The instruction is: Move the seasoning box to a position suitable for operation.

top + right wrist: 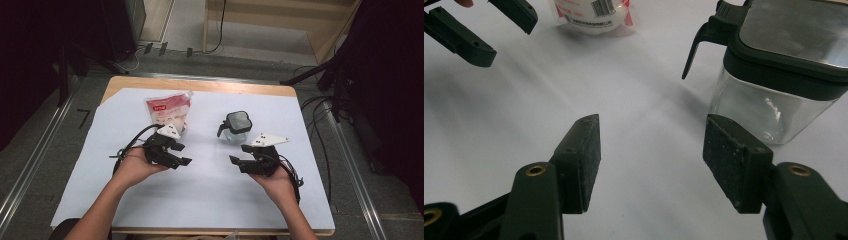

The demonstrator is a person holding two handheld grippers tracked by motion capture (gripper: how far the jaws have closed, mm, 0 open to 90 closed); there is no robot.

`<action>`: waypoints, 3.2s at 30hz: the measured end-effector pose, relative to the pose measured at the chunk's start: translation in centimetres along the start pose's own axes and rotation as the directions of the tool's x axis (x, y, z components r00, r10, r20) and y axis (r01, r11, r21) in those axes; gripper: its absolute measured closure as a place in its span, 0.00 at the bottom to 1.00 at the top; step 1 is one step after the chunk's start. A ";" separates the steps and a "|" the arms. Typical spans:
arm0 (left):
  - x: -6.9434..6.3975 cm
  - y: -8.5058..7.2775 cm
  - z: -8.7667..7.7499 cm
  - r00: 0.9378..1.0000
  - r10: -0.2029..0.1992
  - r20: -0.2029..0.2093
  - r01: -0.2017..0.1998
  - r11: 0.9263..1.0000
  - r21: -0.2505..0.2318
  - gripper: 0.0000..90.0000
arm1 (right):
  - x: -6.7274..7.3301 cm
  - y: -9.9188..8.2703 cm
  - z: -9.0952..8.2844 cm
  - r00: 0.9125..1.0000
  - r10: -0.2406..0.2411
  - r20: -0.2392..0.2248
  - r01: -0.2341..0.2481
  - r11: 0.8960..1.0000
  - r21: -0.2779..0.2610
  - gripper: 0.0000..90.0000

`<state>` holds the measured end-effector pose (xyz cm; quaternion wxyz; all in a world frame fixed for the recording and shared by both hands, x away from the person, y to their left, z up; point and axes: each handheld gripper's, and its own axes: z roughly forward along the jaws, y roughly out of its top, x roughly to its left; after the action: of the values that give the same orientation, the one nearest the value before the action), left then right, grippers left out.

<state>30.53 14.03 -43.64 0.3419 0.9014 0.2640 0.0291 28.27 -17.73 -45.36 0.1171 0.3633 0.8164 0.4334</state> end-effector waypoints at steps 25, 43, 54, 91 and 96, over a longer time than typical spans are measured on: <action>0.4 -0.3 -0.5 1.000 -0.016 0.014 0.016 1.000 -0.021 0.46 | -0.9 -0.1 -0.3 1.000 0.020 0.005 -0.020 1.000 -0.002 0.53; 0.5 -0.5 -1.0 1.000 -0.008 0.004 0.008 1.000 -0.021 0.45 | -1.5 -0.2 0.0 0.998 0.051 0.025 -0.051 0.999 -0.004 0.53; 0.3 -0.9 -1.3 1.000 -0.014 -0.006 0.014 1.000 -0.021 0.44 | -3.5 0.3 0.4 0.994 0.089 0.060 -0.087 0.996 -0.031 0.51; 0.2 -1.7 -1.5 0.998 -0.054 0.012 0.054 0.998 -0.026 0.44 | -5.7 1.2 8.4 0.940 0.234 0.249 -0.218 0.972 -0.092 0.02; 0.1 -1.7 -1.5 0.999 -0.050 0.021 0.051 0.998 -0.039 0.45 | -6.2 0.7 9.6 0.933 0.240 0.270 -0.216 0.970 -0.116 0.04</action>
<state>29.48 16.03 -43.56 0.3631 0.8877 0.2825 0.0166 37.88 -15.75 -51.28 0.1961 0.5083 0.7247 0.4219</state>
